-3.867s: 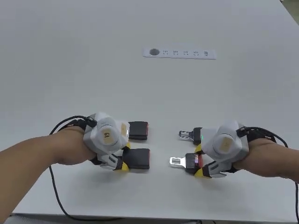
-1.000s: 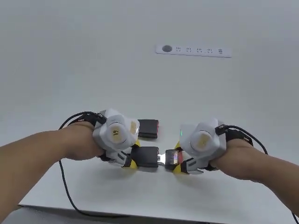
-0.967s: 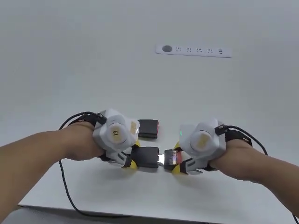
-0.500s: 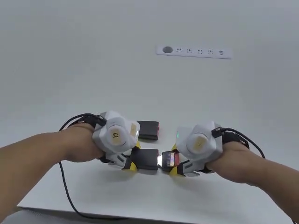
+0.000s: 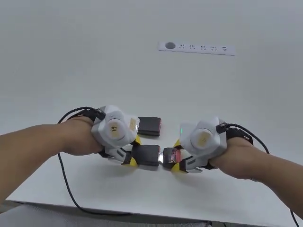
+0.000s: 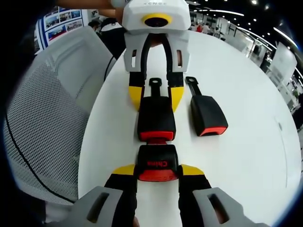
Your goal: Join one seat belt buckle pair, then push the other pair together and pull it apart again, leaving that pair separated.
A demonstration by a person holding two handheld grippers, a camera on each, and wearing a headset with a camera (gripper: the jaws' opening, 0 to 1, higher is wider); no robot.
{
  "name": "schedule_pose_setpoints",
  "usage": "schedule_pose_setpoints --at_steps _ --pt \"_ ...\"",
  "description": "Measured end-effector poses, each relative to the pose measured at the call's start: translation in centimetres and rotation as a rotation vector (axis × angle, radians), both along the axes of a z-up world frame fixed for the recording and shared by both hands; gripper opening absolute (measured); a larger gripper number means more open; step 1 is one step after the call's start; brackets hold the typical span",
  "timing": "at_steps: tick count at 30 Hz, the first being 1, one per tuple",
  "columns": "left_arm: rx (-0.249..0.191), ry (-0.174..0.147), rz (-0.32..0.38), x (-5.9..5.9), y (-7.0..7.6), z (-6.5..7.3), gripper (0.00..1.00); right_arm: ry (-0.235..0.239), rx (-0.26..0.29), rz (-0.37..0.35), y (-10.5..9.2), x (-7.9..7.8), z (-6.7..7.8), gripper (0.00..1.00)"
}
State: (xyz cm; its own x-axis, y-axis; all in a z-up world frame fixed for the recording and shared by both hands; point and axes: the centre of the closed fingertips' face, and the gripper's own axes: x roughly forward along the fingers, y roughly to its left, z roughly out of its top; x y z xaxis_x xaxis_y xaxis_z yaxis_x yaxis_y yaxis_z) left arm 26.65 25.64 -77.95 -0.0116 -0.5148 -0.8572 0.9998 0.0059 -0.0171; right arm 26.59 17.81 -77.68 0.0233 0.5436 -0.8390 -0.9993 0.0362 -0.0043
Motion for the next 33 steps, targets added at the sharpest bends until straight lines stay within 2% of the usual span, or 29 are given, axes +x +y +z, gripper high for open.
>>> schedule_pose_setpoints --at_steps 14,20,22,28,30,31,33 --pt "0.001 0.005 0.019 0.17 0.19 -0.09 0.30 -0.014 -0.009 0.004 -0.25 0.06 0.10 0.28" --pt "0.013 0.003 0.016 0.18 0.19 -0.07 0.30 -0.024 -0.018 0.007 -0.22 -0.13 0.35 0.29" --pt "0.018 0.002 0.017 0.22 0.19 -0.08 0.30 -0.023 -0.017 0.008 -0.19 0.29 -0.44 0.29" --pt "0.036 -0.001 0.028 0.05 0.07 -0.02 0.31 -0.019 -0.018 0.005 -0.05 0.37 -0.31 0.30" --pt "0.038 -0.002 0.024 0.06 0.09 0.00 0.31 -0.021 -0.016 0.006 0.03 0.06 0.29 0.31" --pt "0.039 -0.001 0.027 0.07 0.10 0.00 0.32 -0.022 -0.016 0.006 0.05 0.25 -0.14 0.31" --pt "0.038 -0.002 0.026 0.13 0.08 -0.01 0.32 -0.022 -0.013 0.005 0.07 0.25 -0.10 0.31"
